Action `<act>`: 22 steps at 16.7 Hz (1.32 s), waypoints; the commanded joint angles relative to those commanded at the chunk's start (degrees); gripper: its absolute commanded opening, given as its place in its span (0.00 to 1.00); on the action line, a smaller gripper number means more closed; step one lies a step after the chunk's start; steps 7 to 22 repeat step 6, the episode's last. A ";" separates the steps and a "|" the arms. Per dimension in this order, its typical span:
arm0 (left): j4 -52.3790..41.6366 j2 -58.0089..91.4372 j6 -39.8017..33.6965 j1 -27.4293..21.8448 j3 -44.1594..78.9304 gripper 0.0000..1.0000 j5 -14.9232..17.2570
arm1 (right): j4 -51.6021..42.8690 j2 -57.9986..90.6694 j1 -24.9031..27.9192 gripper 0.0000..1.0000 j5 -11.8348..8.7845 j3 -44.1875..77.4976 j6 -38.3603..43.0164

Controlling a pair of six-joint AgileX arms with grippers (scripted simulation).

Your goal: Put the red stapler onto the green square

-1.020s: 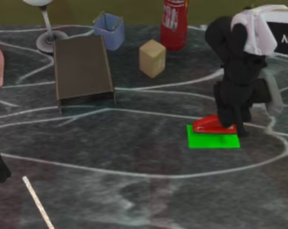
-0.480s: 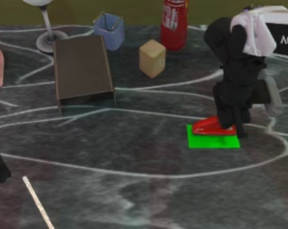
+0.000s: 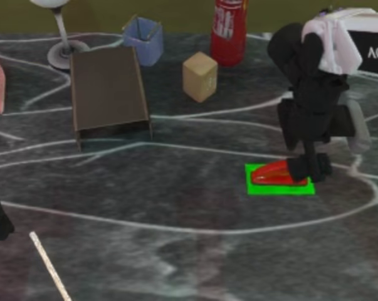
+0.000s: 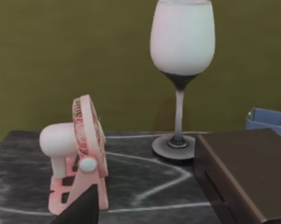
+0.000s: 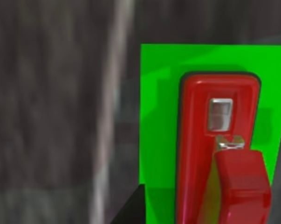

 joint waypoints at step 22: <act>0.00 0.00 0.00 0.00 0.00 1.00 0.00 | 0.00 0.00 0.00 1.00 0.00 0.00 0.00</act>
